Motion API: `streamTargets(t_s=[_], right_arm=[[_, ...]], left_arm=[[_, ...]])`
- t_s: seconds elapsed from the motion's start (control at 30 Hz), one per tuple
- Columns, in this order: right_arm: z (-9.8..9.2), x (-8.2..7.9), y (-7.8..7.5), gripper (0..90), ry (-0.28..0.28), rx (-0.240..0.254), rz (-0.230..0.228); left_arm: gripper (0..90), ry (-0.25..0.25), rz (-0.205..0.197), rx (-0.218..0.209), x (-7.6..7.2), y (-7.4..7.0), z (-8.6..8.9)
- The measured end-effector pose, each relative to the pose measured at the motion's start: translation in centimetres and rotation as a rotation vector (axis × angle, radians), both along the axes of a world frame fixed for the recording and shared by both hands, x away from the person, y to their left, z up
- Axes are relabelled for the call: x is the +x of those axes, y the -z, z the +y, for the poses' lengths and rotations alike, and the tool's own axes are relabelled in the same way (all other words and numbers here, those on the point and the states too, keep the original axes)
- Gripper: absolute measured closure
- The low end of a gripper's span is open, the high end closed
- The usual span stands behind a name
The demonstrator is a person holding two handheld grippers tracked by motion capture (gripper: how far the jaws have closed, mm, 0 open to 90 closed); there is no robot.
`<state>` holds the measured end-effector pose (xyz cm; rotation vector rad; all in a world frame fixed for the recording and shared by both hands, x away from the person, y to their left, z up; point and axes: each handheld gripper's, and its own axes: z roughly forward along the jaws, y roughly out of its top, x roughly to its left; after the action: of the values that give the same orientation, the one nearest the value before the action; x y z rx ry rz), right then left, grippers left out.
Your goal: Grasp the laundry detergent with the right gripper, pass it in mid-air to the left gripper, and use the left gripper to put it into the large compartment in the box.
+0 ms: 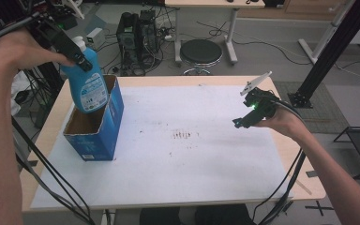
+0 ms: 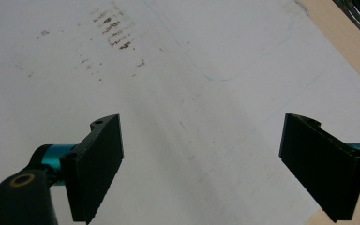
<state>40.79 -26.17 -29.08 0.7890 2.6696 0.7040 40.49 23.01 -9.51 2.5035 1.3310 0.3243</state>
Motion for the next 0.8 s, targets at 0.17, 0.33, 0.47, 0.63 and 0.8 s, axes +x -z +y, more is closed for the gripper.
streamTargets(t_s=[0.17,0.33,0.47,0.63,0.8], right_arm=[[0.0,0.0,0.3,13.1,-0.011,-0.019,-0.002],[0.1,-0.2,0.6,13.1,-0.013,-0.025,-0.006],[-0.2,-0.3,0.8,13.1,-0.013,-0.033,-0.004],[-0.5,-0.4,1.3,13.1,-0.002,-0.034,0.002],[-0.5,-0.5,1.4,13.1,0.000,-0.042,0.011]], left_arm=[[37.3,-0.013,-0.005,0.008,-0.1,0.5,0.5],[37.3,-0.013,0.001,0.011,-0.2,1.7,0.6],[37.3,-0.032,0.008,0.001,-0.2,2.9,0.9],[37.3,-0.035,0.024,0.015,0.0,4.1,1.5],[37.3,-0.058,0.033,0.001,0.1,5.7,1.9]])
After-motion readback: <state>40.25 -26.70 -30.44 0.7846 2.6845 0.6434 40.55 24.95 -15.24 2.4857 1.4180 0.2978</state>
